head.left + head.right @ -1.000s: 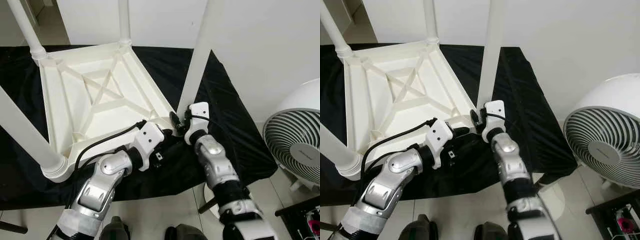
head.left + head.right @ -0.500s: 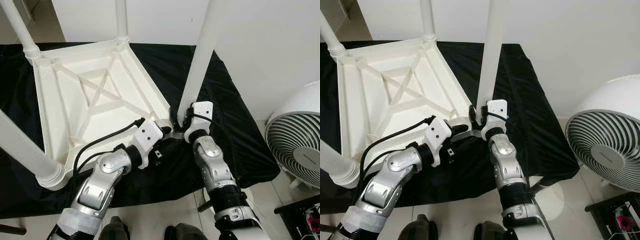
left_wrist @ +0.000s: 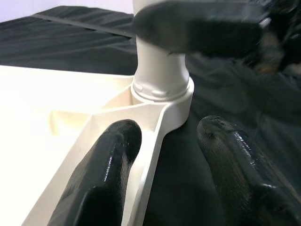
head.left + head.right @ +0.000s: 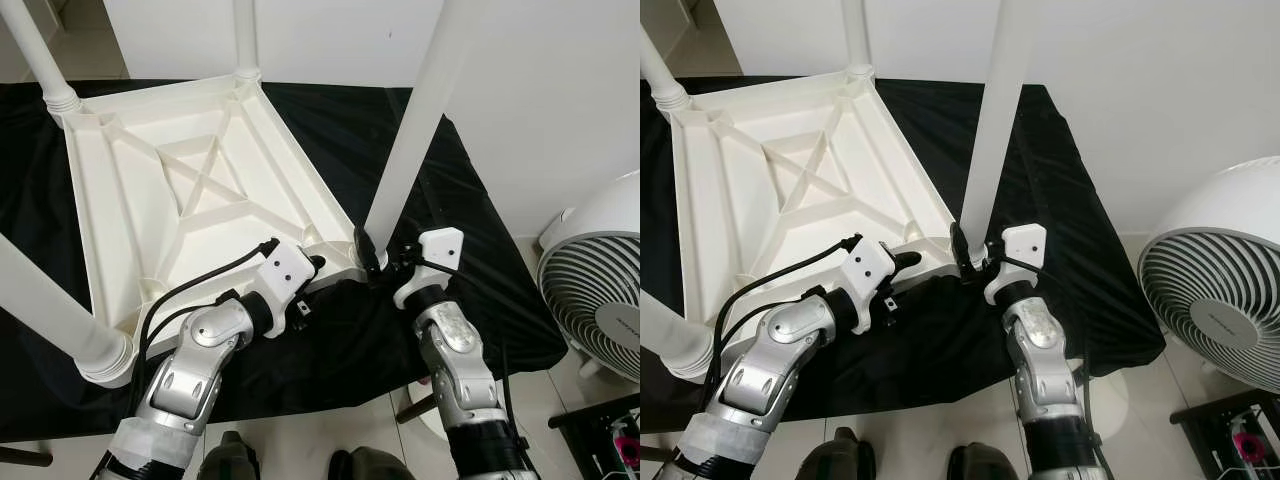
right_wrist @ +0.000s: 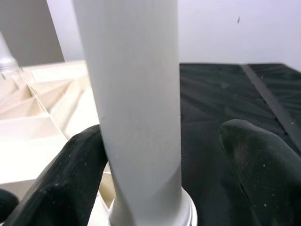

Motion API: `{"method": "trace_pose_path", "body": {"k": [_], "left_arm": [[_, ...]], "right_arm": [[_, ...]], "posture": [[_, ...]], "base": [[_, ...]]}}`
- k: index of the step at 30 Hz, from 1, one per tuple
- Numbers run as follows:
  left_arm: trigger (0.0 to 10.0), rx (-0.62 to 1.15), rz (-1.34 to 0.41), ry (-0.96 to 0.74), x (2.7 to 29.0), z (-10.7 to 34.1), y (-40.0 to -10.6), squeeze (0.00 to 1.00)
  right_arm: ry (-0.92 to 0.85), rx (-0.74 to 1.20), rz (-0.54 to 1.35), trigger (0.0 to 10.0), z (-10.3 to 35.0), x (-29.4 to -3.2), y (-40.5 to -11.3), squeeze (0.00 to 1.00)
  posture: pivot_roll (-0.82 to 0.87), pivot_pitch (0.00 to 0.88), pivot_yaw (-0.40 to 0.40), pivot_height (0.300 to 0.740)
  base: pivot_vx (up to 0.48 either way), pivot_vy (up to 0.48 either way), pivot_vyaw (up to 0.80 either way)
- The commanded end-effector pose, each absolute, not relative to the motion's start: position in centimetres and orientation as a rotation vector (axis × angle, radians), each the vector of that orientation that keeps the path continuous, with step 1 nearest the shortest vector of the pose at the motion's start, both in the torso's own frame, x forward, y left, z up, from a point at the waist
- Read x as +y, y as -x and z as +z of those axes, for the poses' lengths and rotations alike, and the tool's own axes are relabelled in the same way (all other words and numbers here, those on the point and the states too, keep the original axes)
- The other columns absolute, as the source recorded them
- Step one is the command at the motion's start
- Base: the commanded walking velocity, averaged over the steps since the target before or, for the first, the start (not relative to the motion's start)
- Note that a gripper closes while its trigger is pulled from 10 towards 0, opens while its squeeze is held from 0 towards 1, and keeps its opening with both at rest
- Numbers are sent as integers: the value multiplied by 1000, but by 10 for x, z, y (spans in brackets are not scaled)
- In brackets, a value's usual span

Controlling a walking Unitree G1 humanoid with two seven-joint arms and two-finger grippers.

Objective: Building children table

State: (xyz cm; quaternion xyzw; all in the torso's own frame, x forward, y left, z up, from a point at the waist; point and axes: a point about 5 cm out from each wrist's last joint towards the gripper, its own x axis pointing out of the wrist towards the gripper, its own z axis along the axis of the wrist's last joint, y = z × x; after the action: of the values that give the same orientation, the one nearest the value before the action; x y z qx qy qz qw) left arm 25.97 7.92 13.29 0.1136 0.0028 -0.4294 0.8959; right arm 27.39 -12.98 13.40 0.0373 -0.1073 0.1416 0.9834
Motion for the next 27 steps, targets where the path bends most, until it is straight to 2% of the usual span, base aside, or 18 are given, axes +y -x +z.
{"method": "trace_pose_path", "body": {"k": [1, 11, 14, 27], "left_arm": [[10000, 39, -736, -246, 86, 124, -264, 0], [10000, 71, -673, -292, 95, 118, -269, 0], [10000, 124, -574, -376, 109, 109, -277, 0], [10000, 252, -420, -389, 135, 95, -286, 0]], "right_arm": [[-73, -233, 263, 10000, 135, -138, -269, 0], [-55, -212, 235, 10000, 129, -149, -258, 0], [-56, -191, 196, 10000, 126, -159, -250, 0], [-42, -180, 184, 10000, 124, -164, -247, 0]], "posture": [[-5, 39, -47, 740], [-11, 39, -45, 740], [-19, 41, -40, 740], [-18, 43, -38, 740]], "base": [[0, 0, 0], [0, 0, 0], [0, 0, 0], [0, 0, 0]]}}
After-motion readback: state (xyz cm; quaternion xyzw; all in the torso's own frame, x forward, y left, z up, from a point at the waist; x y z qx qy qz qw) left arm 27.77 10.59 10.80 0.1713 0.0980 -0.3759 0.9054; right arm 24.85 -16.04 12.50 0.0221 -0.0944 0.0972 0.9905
